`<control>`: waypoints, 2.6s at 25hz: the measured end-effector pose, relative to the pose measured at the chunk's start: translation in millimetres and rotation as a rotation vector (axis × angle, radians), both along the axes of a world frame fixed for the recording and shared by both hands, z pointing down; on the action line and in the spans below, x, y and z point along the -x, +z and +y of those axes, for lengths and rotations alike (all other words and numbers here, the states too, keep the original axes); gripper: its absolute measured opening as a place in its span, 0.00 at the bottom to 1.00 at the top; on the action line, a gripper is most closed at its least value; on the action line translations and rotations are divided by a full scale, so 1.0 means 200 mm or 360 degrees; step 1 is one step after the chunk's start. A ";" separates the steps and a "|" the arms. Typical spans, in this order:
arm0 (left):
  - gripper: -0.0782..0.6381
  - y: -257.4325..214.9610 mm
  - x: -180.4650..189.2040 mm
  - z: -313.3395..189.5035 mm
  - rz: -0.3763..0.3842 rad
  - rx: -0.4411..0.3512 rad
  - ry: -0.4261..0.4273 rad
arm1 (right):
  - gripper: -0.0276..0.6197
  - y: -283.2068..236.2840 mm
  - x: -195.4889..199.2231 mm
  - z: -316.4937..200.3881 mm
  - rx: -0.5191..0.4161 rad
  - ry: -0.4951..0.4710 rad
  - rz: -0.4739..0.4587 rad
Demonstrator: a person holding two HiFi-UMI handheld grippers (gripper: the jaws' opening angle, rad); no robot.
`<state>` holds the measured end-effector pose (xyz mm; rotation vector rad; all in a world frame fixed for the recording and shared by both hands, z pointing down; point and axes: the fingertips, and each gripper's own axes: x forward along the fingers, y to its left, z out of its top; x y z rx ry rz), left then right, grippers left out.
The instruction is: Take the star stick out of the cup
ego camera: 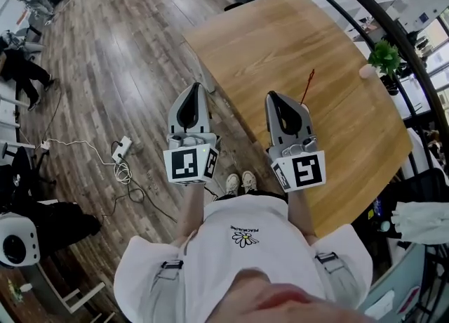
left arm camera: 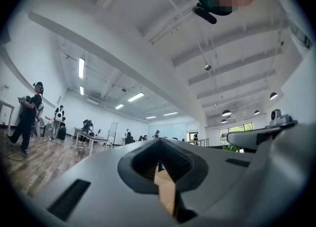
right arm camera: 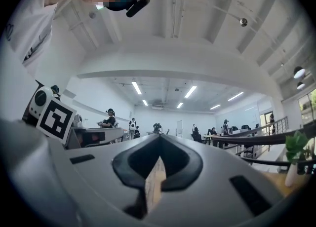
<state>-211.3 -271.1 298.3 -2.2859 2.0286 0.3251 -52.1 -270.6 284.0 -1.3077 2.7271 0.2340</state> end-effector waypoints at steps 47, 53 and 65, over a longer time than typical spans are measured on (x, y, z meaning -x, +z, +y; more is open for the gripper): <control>0.13 0.01 -0.40 0.01 -0.0321 0.0071 0.0174 | 0.40 1.35 -0.75 -0.72 0.1259 0.0227 0.0068; 0.13 0.03 -0.38 0.01 -0.0318 0.0083 0.0150 | 0.33 1.40 -0.75 -0.73 0.1292 0.0243 0.0131; 0.13 0.04 -0.35 0.00 -0.0297 0.0081 0.0137 | 0.09 1.42 -0.80 -0.72 0.1267 0.0327 0.0238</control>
